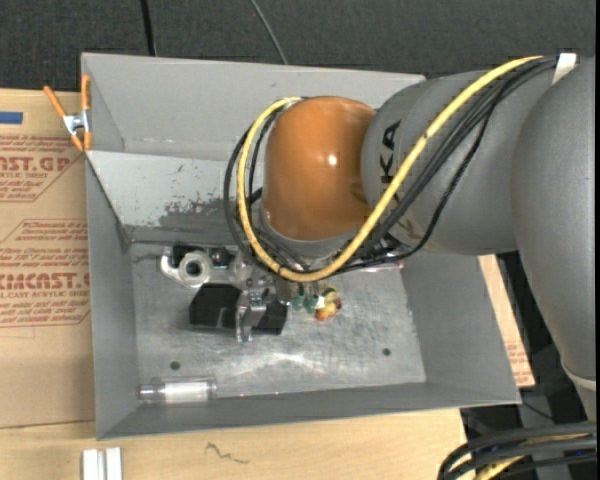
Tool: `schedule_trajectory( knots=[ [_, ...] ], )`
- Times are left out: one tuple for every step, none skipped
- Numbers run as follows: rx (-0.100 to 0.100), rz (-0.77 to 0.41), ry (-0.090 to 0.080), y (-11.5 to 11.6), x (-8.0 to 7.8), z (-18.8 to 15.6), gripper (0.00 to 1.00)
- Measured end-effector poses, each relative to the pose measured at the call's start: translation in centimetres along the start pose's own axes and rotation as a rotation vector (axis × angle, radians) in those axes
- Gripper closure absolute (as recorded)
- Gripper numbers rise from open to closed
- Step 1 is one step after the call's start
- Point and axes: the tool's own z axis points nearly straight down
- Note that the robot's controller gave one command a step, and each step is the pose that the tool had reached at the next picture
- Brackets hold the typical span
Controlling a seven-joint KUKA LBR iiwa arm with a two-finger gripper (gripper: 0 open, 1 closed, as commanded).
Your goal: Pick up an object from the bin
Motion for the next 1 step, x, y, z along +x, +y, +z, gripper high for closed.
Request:
schedule_trajectory(
  knots=[
    [-0.006, -0.003, -0.023, -1.56, -0.18, 1.23, 1.00]
  ],
)
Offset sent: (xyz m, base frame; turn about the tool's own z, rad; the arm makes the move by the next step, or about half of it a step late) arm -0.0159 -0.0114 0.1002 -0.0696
